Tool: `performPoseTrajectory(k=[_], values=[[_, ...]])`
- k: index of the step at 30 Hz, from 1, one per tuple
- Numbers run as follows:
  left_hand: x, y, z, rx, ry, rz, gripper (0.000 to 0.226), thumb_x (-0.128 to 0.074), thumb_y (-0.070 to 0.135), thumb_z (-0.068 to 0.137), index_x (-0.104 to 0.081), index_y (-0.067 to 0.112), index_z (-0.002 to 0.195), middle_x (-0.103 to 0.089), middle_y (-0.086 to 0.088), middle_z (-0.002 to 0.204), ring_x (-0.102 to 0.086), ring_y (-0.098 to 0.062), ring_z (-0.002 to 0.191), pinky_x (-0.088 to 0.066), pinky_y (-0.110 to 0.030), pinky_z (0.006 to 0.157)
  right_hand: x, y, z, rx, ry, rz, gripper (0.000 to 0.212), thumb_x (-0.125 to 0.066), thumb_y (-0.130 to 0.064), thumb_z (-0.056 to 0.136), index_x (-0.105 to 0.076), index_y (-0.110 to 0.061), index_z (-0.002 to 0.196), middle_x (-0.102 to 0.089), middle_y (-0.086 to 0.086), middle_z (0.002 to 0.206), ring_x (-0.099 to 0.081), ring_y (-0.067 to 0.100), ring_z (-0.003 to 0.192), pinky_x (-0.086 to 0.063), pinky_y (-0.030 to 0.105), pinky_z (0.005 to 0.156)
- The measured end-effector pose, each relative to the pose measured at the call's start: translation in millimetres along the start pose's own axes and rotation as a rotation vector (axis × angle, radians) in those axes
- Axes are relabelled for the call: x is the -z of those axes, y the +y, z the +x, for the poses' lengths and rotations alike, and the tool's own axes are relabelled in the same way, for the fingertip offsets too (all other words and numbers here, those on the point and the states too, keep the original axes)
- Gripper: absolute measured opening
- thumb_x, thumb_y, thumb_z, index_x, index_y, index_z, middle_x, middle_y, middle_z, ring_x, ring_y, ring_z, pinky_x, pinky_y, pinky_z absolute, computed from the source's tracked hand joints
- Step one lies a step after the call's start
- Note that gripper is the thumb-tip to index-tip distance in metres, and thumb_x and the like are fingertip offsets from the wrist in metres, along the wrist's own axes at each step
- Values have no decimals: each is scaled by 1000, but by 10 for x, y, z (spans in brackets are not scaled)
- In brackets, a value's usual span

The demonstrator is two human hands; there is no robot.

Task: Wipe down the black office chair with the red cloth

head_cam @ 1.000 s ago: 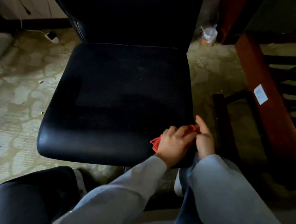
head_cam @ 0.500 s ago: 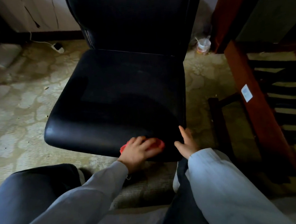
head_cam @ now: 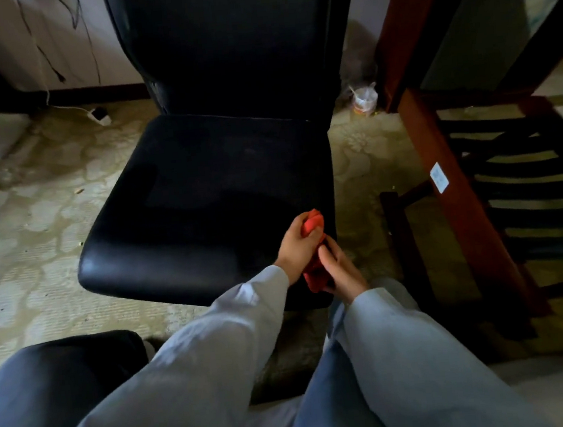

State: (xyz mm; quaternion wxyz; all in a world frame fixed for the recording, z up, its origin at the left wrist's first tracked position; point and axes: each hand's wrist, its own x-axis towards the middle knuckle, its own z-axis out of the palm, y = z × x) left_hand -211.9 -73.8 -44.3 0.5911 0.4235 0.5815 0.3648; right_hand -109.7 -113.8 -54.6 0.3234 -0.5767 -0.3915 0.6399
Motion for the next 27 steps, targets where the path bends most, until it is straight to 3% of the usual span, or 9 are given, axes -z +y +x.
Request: performPoseTrajectory(k=[2, 5, 7, 10, 14, 17, 20, 24, 27], values=[[-162, 127, -50, 57, -168, -161, 45, -50, 18, 97, -38, 21, 140, -54, -4, 121, -54, -17, 110, -44, -28, 94, 96, -47, -97, -7, 42, 132, 46, -59, -38, 88, -39, -36, 130, -49, 5, 134, -50, 31, 120, -48, 54, 92], [-434, 289, -56, 123, -348, -339, 40, -43, 21, 99, -41, 20, 139, -55, -5, 130, -53, -18, 116, -43, -29, 100, 410, -151, -242, 75, 270, 226, 52, -64, -17, 86, -42, -29, 131, -59, 10, 118, -63, 26, 98, -56, 40, 74], [-624, 385, -39, 119, -423, -375, 39, -41, 18, 99, -43, 19, 139, -55, -7, 131, -56, -19, 112, -48, -27, 93, 696, -263, -314, 119, 371, 347, 41, -59, -6, 88, -49, -19, 125, -62, 15, 113, -64, 27, 95, -54, 40, 79], [-967, 536, -55, 142, -446, -291, 39, -52, 14, 95, -45, 18, 134, -61, -8, 113, -62, -17, 92, -55, -24, 71, 1146, -399, -403, 129, 502, 366, 29, -60, -16, 89, -57, -14, 118, -66, 14, 102, -65, 27, 89, -53, 38, 78], [-1585, 651, -8, 195, -510, -214, 30, -56, 11, 93, -51, 10, 123, -64, -7, 95, -62, -14, 79, -53, -26, 71, 1728, -400, -458, 130, 638, 306, 15, -58, -27, 91, -64, -20, 103, -68, 14, 104, -66, 27, 93, -53, 39, 85], [-2006, 795, 94, 235, -518, -289, 24, -52, 7, 94, -54, 6, 118, -62, -6, 87, -59, -11, 70, -52, -19, 59, 2153, -394, -483, 153, 656, 322, 26, -54, -15, 92, -61, -17, 117, -66, 13, 107, -65, 26, 94, -53, 34, 74], [-2328, 896, 196, 246, -514, -365, 27, -47, 5, 96, -51, 8, 122, -59, -6, 94, -58, -13, 79, -52, -21, 69, 2514, -391, -465, 188, 625, 310, 36, -56, -12, 88, -60, -25, 121, -67, 10, 108, -65, 26, 99, -52, 36, 78], [-2525, 829, 337, 177, -552, -72, 34, -49, 14, 96, -50, 15, 130, -59, -4, 113, -56, -16, 103, -46, -27, 84, 2782, -393, -417, 168, 545, -25, 28, -55, -23, 90, -61, -38, 113, -63, 4, 115, -60, 18, 96, -45, 31, 75], [-2495, 724, 374, 144, -501, 71, 28, -47, 15, 97, -55, 15, 124, -58, -5, 109, -56, -16, 96, -47, -28, 82, 2765, -383, -401, 180, 542, -200, 20, -51, -19, 93, -62, -35, 97, -66, 0, 99, -61, 15, 90, -47, 33, 83]])
